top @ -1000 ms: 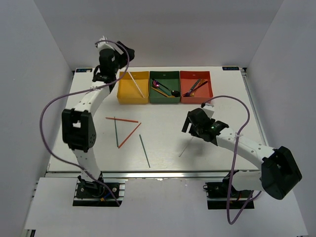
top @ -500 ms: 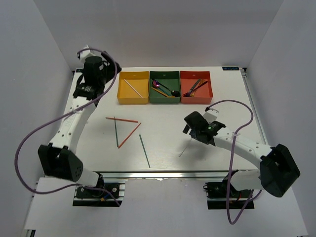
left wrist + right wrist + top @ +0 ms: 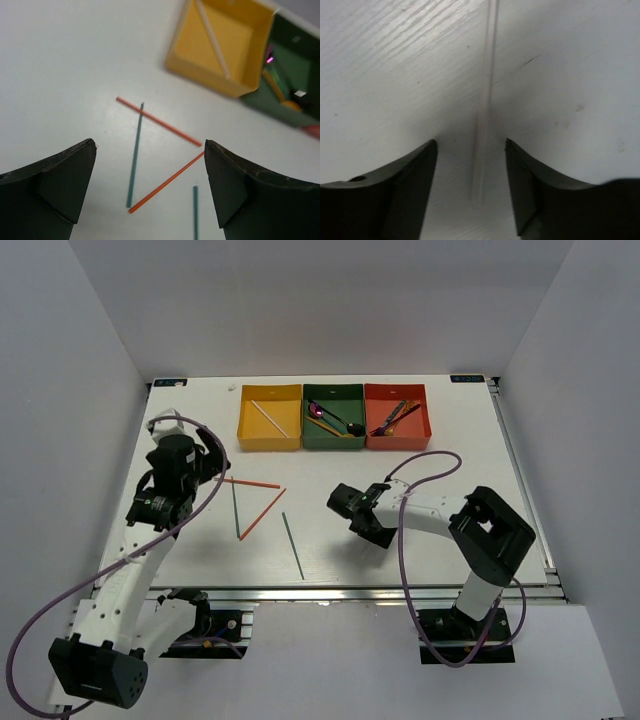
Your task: Sort the eating utensils into containers
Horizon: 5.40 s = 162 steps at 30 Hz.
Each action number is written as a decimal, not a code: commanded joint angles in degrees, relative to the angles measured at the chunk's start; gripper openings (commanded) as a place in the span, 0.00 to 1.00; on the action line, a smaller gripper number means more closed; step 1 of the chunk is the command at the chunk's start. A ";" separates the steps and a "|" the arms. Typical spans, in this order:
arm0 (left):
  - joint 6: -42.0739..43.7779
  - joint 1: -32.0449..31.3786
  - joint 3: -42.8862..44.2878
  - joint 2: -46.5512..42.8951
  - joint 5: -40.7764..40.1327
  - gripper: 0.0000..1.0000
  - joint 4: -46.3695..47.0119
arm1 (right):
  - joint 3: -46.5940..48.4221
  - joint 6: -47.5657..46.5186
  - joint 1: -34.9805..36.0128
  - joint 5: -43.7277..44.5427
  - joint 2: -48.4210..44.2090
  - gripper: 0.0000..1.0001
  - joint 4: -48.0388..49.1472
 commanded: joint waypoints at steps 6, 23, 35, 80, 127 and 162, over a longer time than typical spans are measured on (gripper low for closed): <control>3.84 -0.25 -4.73 1.15 1.12 0.98 -1.47 | -10.05 7.49 0.91 -4.64 -0.10 0.23 7.08; -22.41 -1.04 -23.43 -0.18 51.73 0.98 43.71 | -21.03 -38.01 3.54 -25.27 -22.22 0.00 52.05; -20.86 -8.69 -21.96 4.31 44.10 0.98 40.02 | -12.63 -42.78 5.39 -42.34 -20.16 0.00 65.71; -14.53 1.07 45.54 66.70 4.28 0.00 27.70 | -20.80 -43.14 2.14 -3.32 -59.87 0.89 29.06; 1.20 0.98 -3.93 -7.19 1.82 0.98 -4.63 | 27.71 -47.79 15.32 -11.94 21.15 0.44 17.73; -28.43 -6.23 -35.76 -7.03 52.19 0.85 59.37 | 2.41 -44.28 8.56 -36.46 -19.18 0.00 50.68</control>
